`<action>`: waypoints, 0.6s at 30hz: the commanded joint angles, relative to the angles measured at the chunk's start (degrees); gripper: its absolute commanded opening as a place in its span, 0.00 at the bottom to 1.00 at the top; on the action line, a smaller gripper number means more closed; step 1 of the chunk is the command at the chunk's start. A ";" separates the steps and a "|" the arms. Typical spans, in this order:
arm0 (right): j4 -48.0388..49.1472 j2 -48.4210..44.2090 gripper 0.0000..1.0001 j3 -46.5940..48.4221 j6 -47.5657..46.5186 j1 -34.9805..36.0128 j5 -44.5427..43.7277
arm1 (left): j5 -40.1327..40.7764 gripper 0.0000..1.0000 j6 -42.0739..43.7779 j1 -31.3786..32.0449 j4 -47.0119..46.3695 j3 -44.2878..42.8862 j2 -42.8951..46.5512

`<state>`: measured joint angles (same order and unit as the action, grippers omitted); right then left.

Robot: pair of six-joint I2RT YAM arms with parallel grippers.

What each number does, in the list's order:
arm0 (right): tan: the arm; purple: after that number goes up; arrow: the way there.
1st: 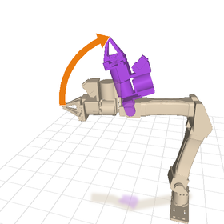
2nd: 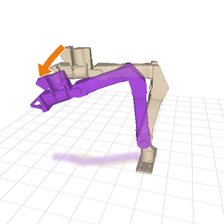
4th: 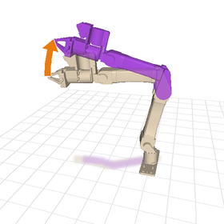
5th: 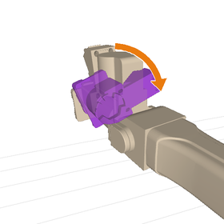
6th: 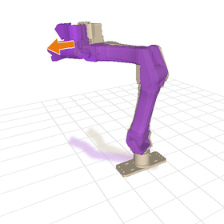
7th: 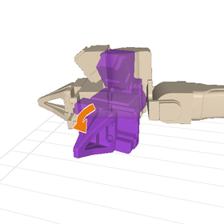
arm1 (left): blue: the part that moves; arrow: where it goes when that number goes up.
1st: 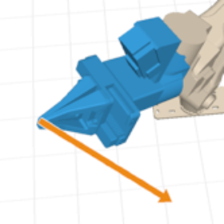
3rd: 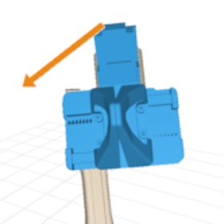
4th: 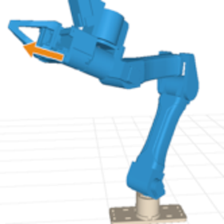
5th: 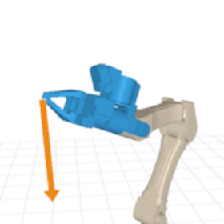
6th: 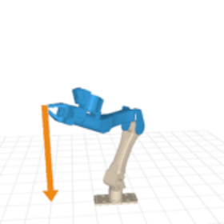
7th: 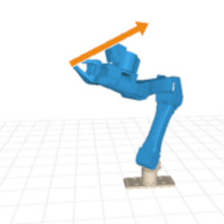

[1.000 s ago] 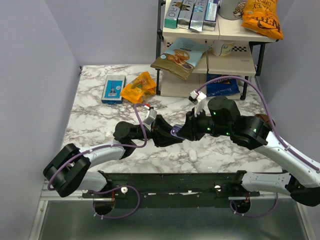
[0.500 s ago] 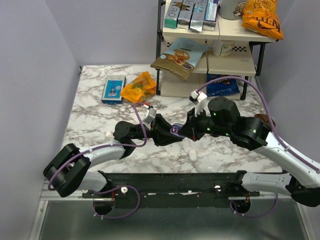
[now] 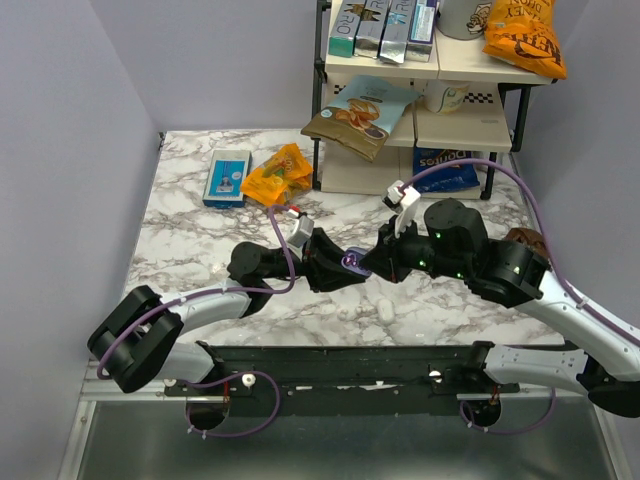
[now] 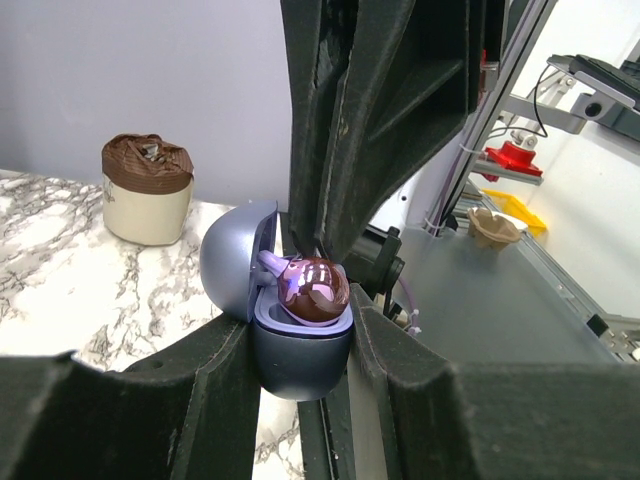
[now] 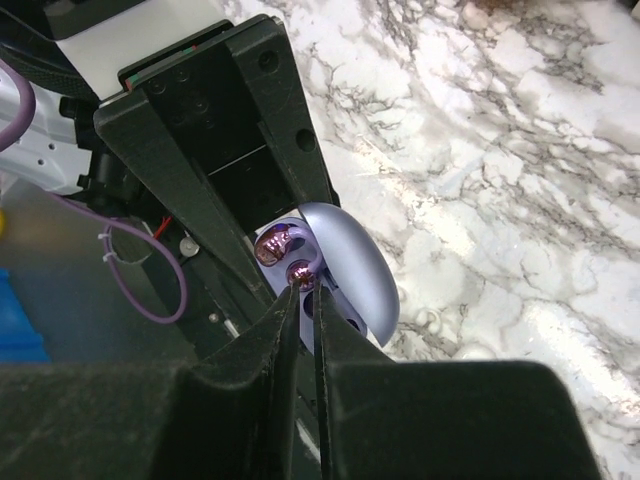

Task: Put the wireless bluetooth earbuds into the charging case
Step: Pick up the earbud from the charging case.

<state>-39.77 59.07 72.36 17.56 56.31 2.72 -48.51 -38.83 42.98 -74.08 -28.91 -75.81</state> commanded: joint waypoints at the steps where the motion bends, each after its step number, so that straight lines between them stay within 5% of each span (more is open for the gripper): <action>1: 0.04 -1.50 0.20 0.59 -1.83 0.37 -2.54 | 0.17 0.00 0.68 0.26 -22.33 -1.24 -0.39; 9: 1.01 -1.15 0.31 0.50 0.36 0.38 -3.43 | 0.08 0.00 0.24 0.26 -22.59 -1.50 -0.48; 18: 2.95 -0.01 0.32 1.73 -0.16 0.37 -3.07 | -0.27 0.00 -0.11 0.35 -21.98 -1.33 -0.30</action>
<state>-38.24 57.87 72.38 17.93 56.31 0.45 -48.47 -38.89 42.98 -74.08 -28.93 -76.09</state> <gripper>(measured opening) 0.308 0.413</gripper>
